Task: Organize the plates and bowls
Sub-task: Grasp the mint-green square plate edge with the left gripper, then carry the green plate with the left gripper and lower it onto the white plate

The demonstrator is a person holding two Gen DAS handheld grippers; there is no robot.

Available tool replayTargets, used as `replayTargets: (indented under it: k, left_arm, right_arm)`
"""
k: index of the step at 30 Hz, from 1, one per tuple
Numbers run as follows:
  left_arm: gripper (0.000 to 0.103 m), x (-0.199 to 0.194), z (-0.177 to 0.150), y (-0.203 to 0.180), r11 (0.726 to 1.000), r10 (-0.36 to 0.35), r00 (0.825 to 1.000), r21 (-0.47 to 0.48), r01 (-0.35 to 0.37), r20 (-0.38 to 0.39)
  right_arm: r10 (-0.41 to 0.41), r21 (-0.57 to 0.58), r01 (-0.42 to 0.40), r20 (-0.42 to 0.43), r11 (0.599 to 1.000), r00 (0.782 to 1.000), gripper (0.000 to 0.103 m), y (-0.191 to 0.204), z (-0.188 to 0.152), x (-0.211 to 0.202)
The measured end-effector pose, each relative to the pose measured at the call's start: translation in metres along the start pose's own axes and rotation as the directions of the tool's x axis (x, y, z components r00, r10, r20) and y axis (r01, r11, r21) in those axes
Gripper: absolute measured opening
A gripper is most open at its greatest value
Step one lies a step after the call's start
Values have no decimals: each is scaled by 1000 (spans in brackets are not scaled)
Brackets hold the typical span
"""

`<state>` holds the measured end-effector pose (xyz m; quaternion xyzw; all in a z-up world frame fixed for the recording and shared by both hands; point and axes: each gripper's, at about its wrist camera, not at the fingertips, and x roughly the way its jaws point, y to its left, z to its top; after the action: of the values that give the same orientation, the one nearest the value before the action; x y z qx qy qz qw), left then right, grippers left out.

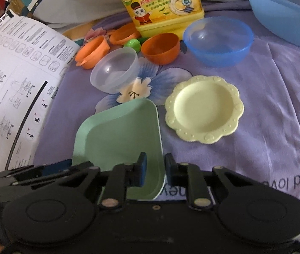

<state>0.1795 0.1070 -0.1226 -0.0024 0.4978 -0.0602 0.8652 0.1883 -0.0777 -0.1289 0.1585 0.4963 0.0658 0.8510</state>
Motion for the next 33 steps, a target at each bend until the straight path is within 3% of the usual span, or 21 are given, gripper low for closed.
replayTargets:
  k: [8,12,20,33]
  left_arm:
    - [36,3,3,-13,999,31,999,26,-32,19]
    - [36,-8,4,-18,998,48,998,36,-49,45]
    - [36,-36,1,-29,996,48,993,71,-56,105]
    - [36,-92,-35,-25,996,20,989,82,-32,148]
  right_arm:
    - [-30,-42,32,36,999,999,21,11,1,7]
    - [-56,-106,62,56,992,997,21,20,-7,-4]
    - [-73,-115,84,94,990,993,21,27,-14,-32]
    - [-80,-179,103,130,979,988,21,47,-46,-83]
